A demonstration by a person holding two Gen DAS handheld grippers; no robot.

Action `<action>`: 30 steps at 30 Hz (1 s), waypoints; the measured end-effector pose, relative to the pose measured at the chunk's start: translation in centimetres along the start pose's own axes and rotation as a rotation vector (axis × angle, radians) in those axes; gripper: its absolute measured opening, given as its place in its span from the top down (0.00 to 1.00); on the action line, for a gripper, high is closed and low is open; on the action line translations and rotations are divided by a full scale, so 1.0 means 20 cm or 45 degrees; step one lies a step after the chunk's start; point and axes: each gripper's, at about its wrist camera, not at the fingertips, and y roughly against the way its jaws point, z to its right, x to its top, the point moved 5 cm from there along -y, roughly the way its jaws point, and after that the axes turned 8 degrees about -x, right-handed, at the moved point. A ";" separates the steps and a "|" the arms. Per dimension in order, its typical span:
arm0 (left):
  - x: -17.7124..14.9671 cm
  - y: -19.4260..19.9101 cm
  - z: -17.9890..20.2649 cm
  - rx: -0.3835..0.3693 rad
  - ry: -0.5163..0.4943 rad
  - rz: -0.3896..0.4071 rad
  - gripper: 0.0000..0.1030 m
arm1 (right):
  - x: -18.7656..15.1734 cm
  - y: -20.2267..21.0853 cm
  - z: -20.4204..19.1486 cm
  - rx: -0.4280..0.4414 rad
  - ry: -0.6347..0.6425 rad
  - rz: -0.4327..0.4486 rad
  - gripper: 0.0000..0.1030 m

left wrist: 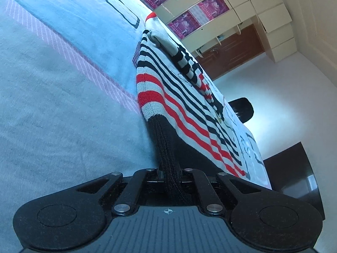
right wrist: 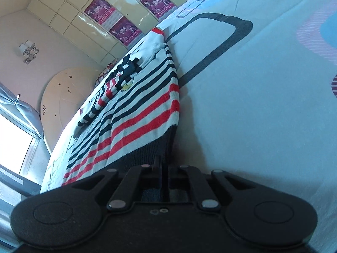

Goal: Fold small clothes
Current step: 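Lift the black hem with both tools and fold it toward the collar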

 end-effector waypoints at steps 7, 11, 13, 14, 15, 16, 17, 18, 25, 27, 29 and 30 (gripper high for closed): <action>0.11 0.06 0.15 -0.079 -0.051 0.115 0.96 | 0.08 0.08 -0.10 0.037 0.063 0.074 0.95; 0.26 0.07 0.25 -0.129 -0.079 0.191 0.96 | 0.19 0.12 -0.19 0.058 0.100 0.147 0.95; 0.33 0.05 0.29 -0.146 -0.090 0.216 0.96 | 0.26 0.12 -0.24 0.062 0.120 0.171 0.95; 0.37 0.03 0.31 -0.156 -0.099 0.229 0.96 | 0.30 0.12 -0.26 0.064 0.132 0.179 0.95; 0.40 0.02 0.33 -0.162 -0.108 0.236 0.96 | 0.34 0.11 -0.28 0.062 0.148 0.188 0.95; 0.44 -0.01 0.35 -0.165 -0.116 0.247 0.96 | 0.37 0.10 -0.30 0.059 0.165 0.195 0.95; 0.48 -0.03 0.37 -0.169 -0.120 0.254 0.96 | 0.41 0.09 -0.33 0.058 0.182 0.203 0.95; 0.52 -0.06 0.40 -0.172 -0.127 0.263 0.96 | 0.45 0.07 -0.35 0.055 0.195 0.209 0.95; 0.86 -0.29 0.49 -0.146 -0.178 0.306 0.96 | 0.83 -0.11 -0.49 0.046 0.248 0.234 0.95; 0.97 -0.37 0.50 -0.132 -0.192 0.307 0.96 | 0.94 -0.20 -0.52 0.050 0.252 0.223 0.95; 1.07 -0.46 0.50 -0.122 -0.194 0.307 0.96 | 1.04 -0.30 -0.54 0.054 0.250 0.203 0.95; 1.12 -0.51 0.51 -0.115 -0.199 0.304 0.96 | 1.09 -0.36 -0.55 0.057 0.247 0.194 0.95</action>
